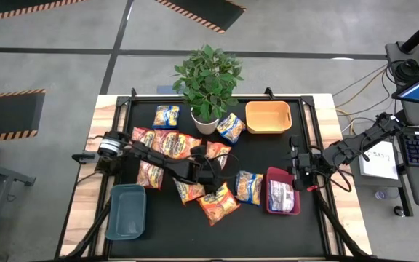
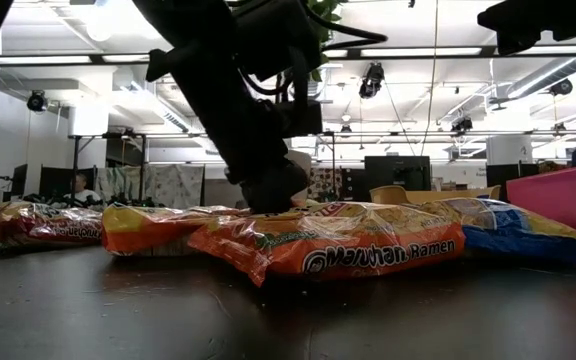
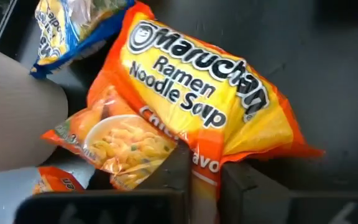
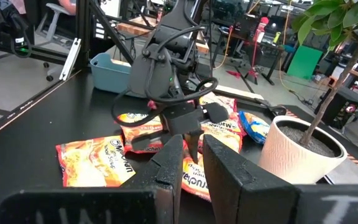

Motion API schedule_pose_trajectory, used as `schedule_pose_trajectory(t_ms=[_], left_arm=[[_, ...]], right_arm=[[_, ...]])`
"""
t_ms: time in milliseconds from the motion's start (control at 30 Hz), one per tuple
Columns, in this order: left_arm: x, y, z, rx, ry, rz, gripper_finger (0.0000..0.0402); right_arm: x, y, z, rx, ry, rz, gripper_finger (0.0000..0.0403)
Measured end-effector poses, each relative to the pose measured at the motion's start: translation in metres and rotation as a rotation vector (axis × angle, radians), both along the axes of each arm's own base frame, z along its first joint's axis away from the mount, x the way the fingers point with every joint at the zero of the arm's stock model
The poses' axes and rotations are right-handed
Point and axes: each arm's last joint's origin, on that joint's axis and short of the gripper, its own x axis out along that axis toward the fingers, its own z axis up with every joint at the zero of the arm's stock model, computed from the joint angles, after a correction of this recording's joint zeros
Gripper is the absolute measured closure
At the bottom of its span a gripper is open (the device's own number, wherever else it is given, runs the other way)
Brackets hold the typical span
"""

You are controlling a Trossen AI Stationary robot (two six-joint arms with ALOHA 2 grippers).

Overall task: Sort Maruchan noodles
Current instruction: Put the orange noodle pack into the blue bin

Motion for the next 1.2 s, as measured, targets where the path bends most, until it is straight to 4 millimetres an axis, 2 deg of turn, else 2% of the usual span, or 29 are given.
schedule_pose_trajectory(t_ms=[233,300,500,633,767,900,933,1000,1100,1200], left_arm=[[0.009,-0.003,0.013,0.006,-0.003,-0.064,0.0397],[0.010,-0.003,0.022,0.012,-0.001,-0.084,0.0398],[0.009,-0.004,0.068,0.001,0.011,-0.154,0.0399],[0.005,-0.007,0.113,-0.120,0.083,-0.228,0.0398],[-0.012,-0.012,0.167,-0.399,0.249,-0.255,0.0398],[-0.041,-0.017,0.216,-0.690,0.386,-0.126,0.0398],[-0.048,-0.020,0.226,-0.738,0.401,-0.083,0.0398],[-0.055,-0.029,0.244,-0.841,0.341,-0.140,0.0398],[-0.072,-0.047,0.262,-0.877,0.333,-0.213,0.0398],[-0.085,-0.064,0.265,-0.892,0.349,-0.208,0.0398]], right_arm=[[0.000,0.000,0.000,0.001,0.000,0.000,0.0351],[0.000,0.000,0.000,0.000,0.000,0.001,0.0351],[0.000,0.000,0.000,-0.001,0.000,0.001,0.0351],[0.000,0.000,0.000,-0.001,0.001,0.000,0.0351],[0.000,0.000,0.000,-0.002,0.004,0.000,0.0351],[0.000,0.000,0.000,-0.001,0.004,0.001,0.0351],[0.000,0.000,0.000,0.002,0.004,0.001,0.0351],[0.000,0.000,0.000,0.008,0.004,0.000,0.0351],[0.000,0.000,0.000,0.010,0.004,0.000,0.0351],[0.001,0.000,-0.001,0.006,0.010,0.000,0.0351]])
